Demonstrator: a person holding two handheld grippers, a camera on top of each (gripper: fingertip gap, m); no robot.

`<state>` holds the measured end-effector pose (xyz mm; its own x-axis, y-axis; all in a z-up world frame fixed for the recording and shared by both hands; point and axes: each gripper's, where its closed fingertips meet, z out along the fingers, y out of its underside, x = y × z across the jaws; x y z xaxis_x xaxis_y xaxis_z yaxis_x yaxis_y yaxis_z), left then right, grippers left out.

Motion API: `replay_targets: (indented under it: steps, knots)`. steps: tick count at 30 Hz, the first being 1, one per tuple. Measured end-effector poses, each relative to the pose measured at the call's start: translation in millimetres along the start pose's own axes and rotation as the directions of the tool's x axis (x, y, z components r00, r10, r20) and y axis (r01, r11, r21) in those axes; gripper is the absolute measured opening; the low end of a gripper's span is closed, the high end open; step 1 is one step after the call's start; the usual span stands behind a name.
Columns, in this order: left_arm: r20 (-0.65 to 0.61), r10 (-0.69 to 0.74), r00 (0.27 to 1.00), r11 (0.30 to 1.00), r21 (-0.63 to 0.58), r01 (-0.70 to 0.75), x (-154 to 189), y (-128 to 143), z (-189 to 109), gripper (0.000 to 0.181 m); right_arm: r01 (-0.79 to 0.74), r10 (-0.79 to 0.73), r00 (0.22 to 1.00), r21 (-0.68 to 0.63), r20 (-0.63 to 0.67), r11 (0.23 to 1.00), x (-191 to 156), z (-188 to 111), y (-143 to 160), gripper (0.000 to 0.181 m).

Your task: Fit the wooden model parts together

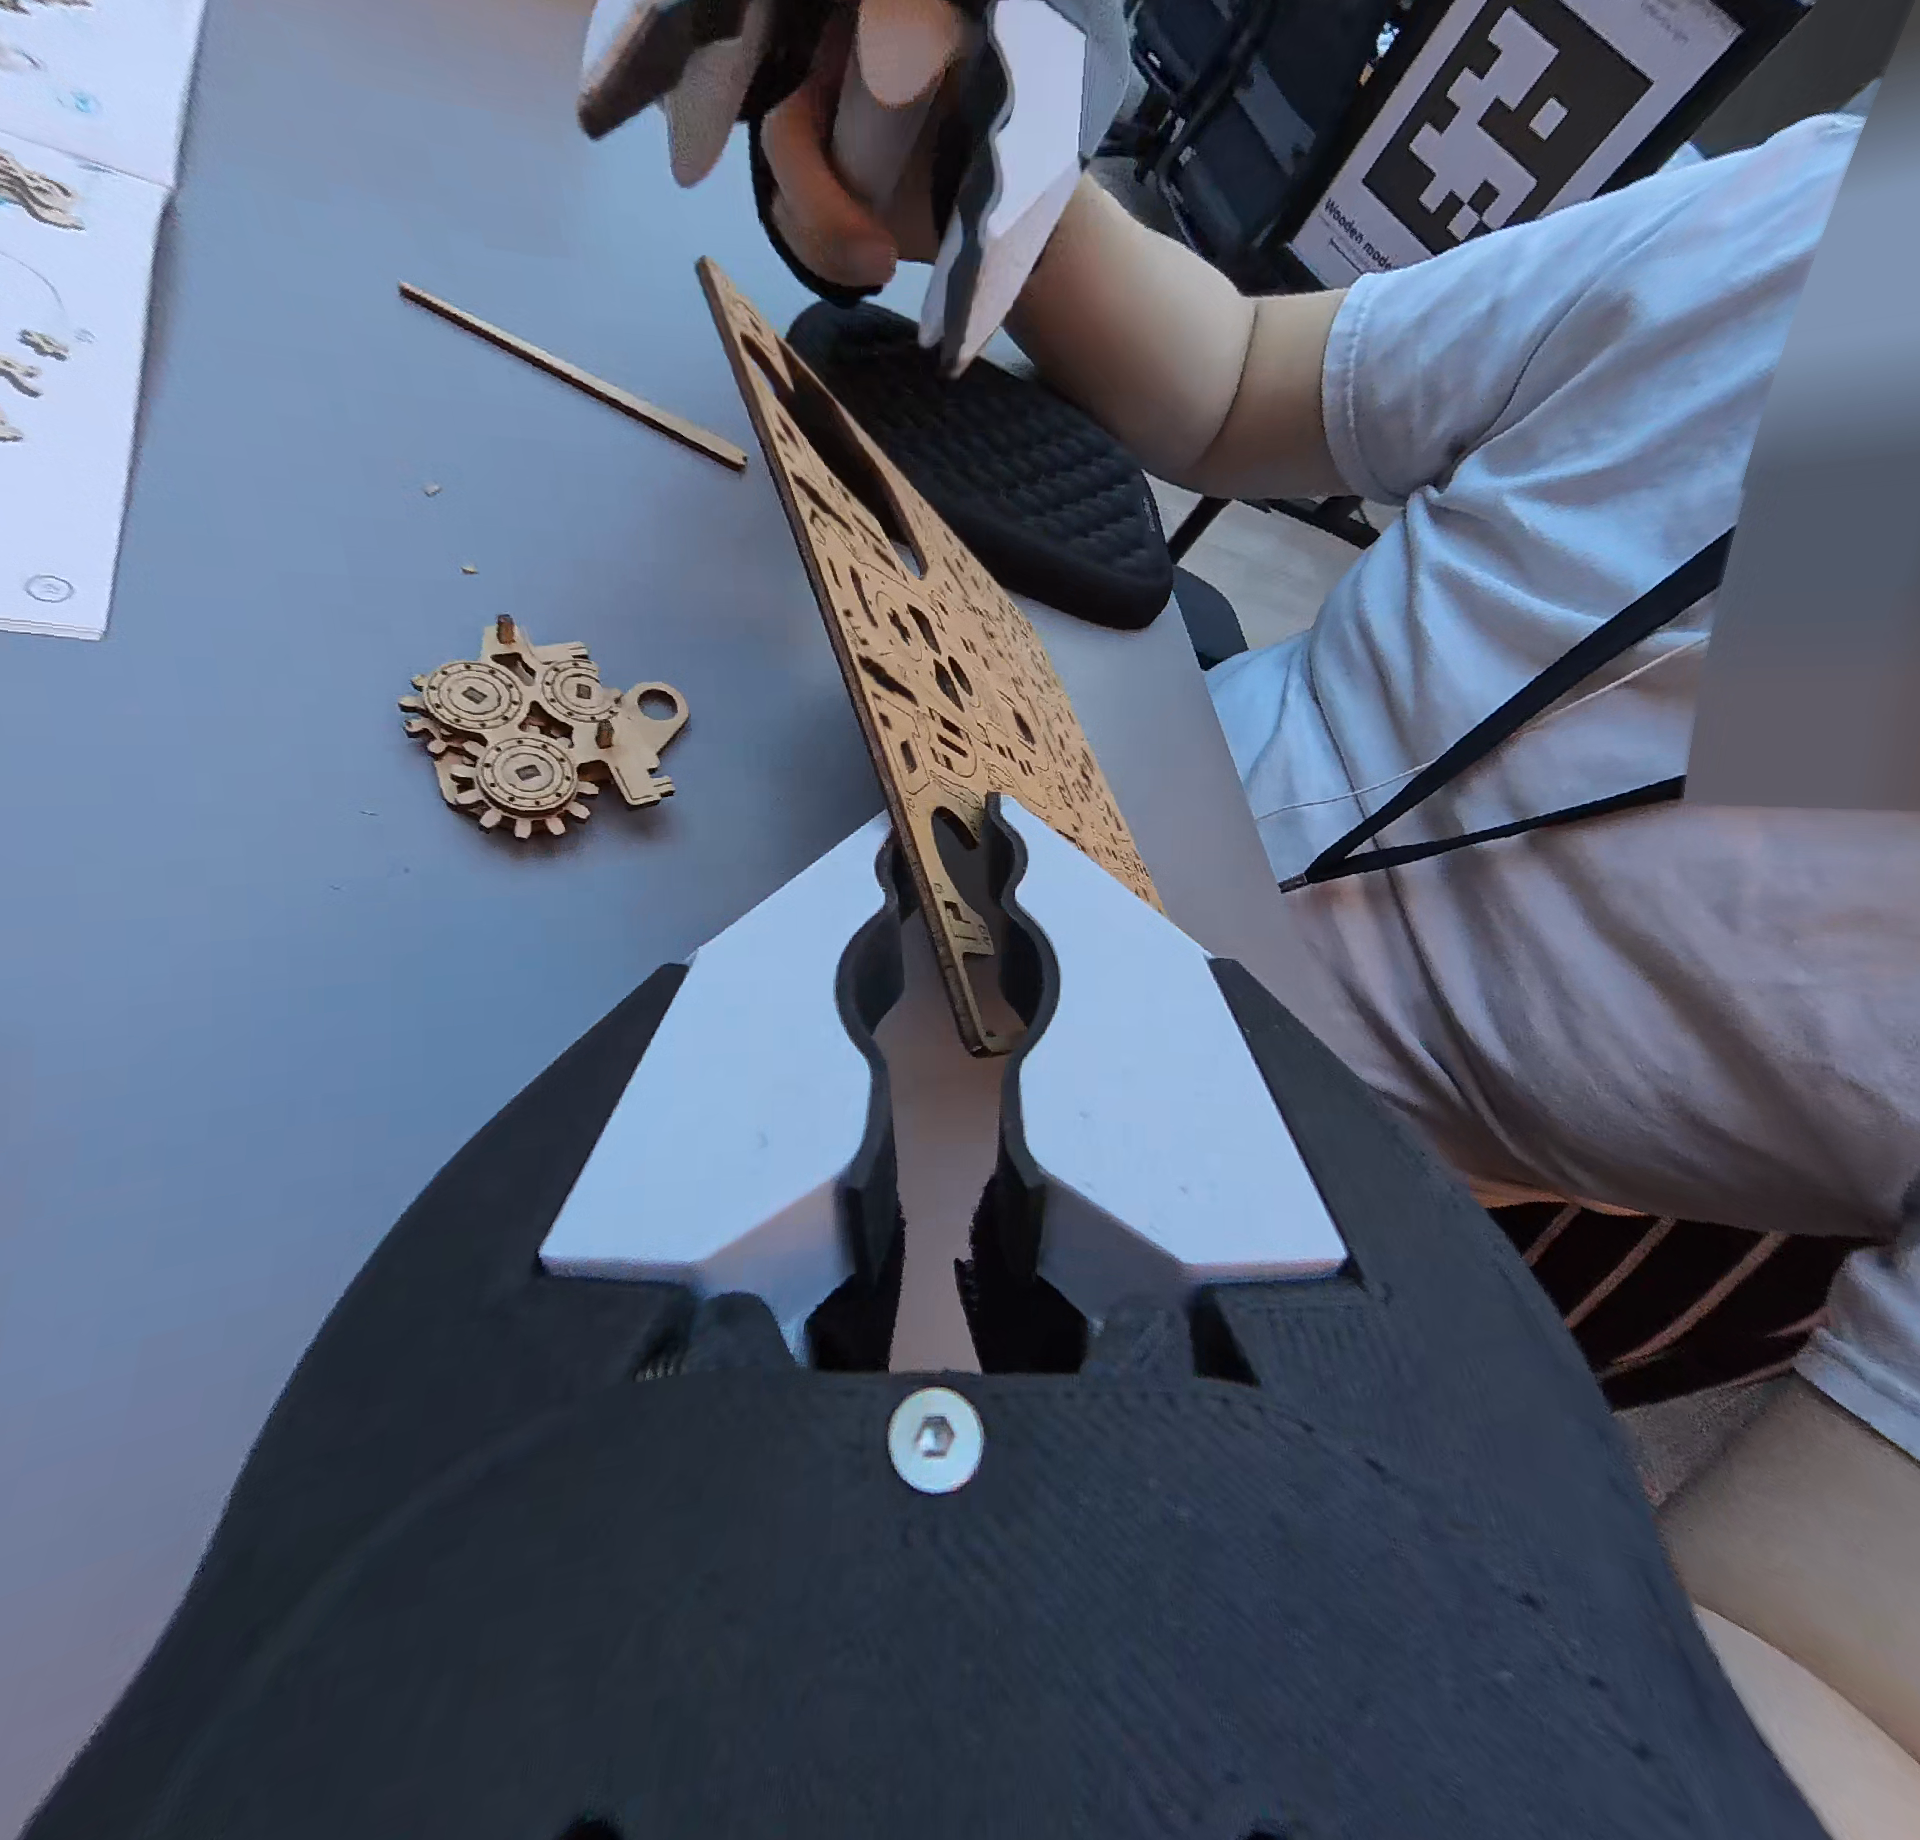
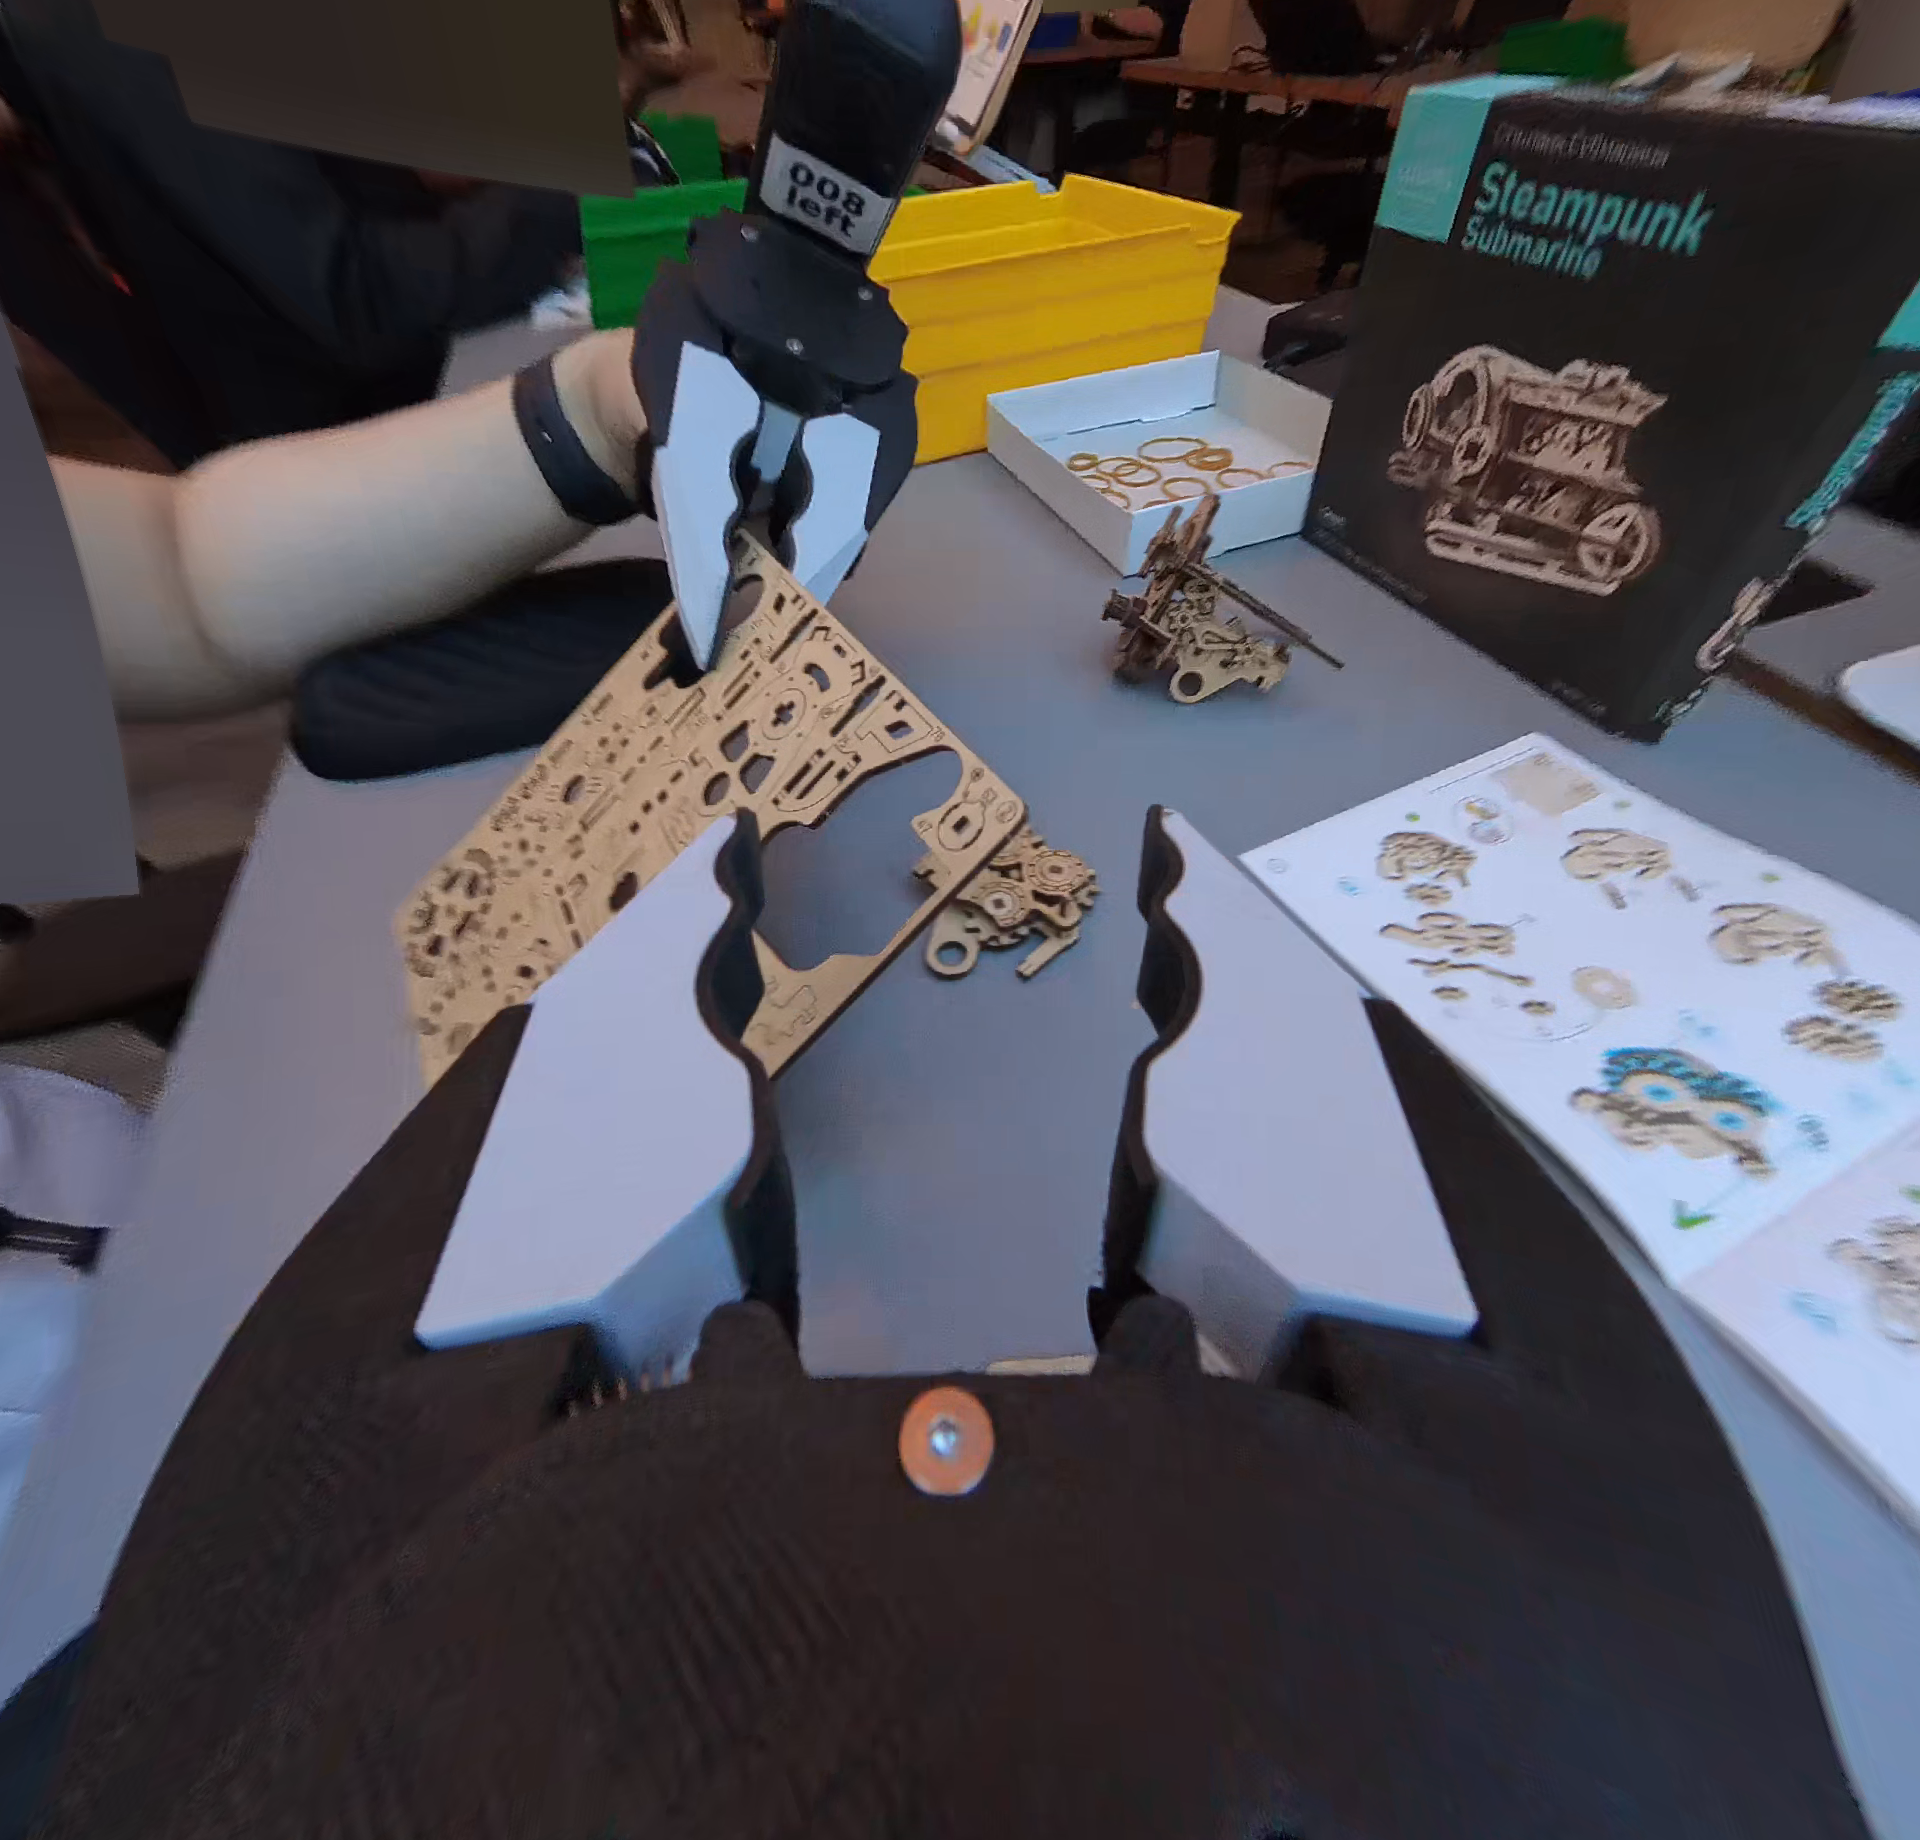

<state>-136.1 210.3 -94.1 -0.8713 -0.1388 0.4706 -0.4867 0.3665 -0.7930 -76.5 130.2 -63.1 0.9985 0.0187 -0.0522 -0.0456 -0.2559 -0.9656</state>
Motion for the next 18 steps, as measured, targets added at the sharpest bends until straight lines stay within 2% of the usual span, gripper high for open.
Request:
replay_targets:
  steps: [2, 5, 7, 9, 10, 14, 15, 16, 18]
  knots:
    - [0.012, 0.014, 1.0, 1.0, 0.009, -0.014, -0.7, -0.7, -4.7, 0.009, -0.142, 0.141, 0.986, 0.003, 0.09, 0.99, -2.2, -1.5, 1.5, 0.072]
    - [0.015, 0.023, 1.0, 1.0, 0.019, -0.023, -1.3, -1.8, -6.4, 0.009, -0.27, 0.283, 0.945, -0.092, 0.166, 0.958, -9.1, 7.3, 18.7, 0.068]
    - [0.014, 0.029, 0.999, 0.999, 0.022, -0.029, -0.9, -2.7, -5.7, 0.009, -0.299, 0.335, 0.912, -0.175, 0.238, 0.938, -22.3, 12.4, 30.2, 0.04]
    - [0.019, 0.045, 0.999, 0.999, 0.027, -0.046, -0.5, -4.0, -5.2, 0.009, -0.345, 0.4, 0.873, -0.228, 0.278, 0.911, -29.6, 15.6, 37.3, 0.026]
    - [0.02, 0.05, 0.999, 0.998, 0.032, -0.051, -0.2, -5.0, -5.0, 0.009, -0.361, 0.427, 0.848, -0.248, 0.313, 0.899, -34.3, 15.0, 38.9, 0.013]
    - [0.017, 0.036, 0.999, 0.996, 0.079, -0.037, -2.2, -10.3, -5.5, 0.01, -0.463, 0.512, 0.752, -0.219, 0.415, 0.859, -36.4, 7.6, 23.5, 0.003]
    - [0.029, 0.011, 1.0, 0.995, 0.095, -0.013, -6.8, -11.3, -6.6, 0.015, -0.476, 0.513, 0.75, -0.198, 0.418, 0.857, -32.7, 6.1, 19.9, 0.002]
    - [0.035, -0.015, 0.999, 0.995, 0.102, 0.011, -11.1, -10.2, -7.2, 0.027, -0.472, 0.506, 0.761, -0.188, 0.406, 0.861, -28.2, 4.4, 19.9, 0.001]
    - [0.025, -0.054, 0.998, 0.989, 0.137, 0.05, -17.3, -11.1, -10.5, 0.032, -0.446, 0.475, 0.779, -0.17, 0.409, 0.878, -23.4, -0.6, 18.6, 0.002]
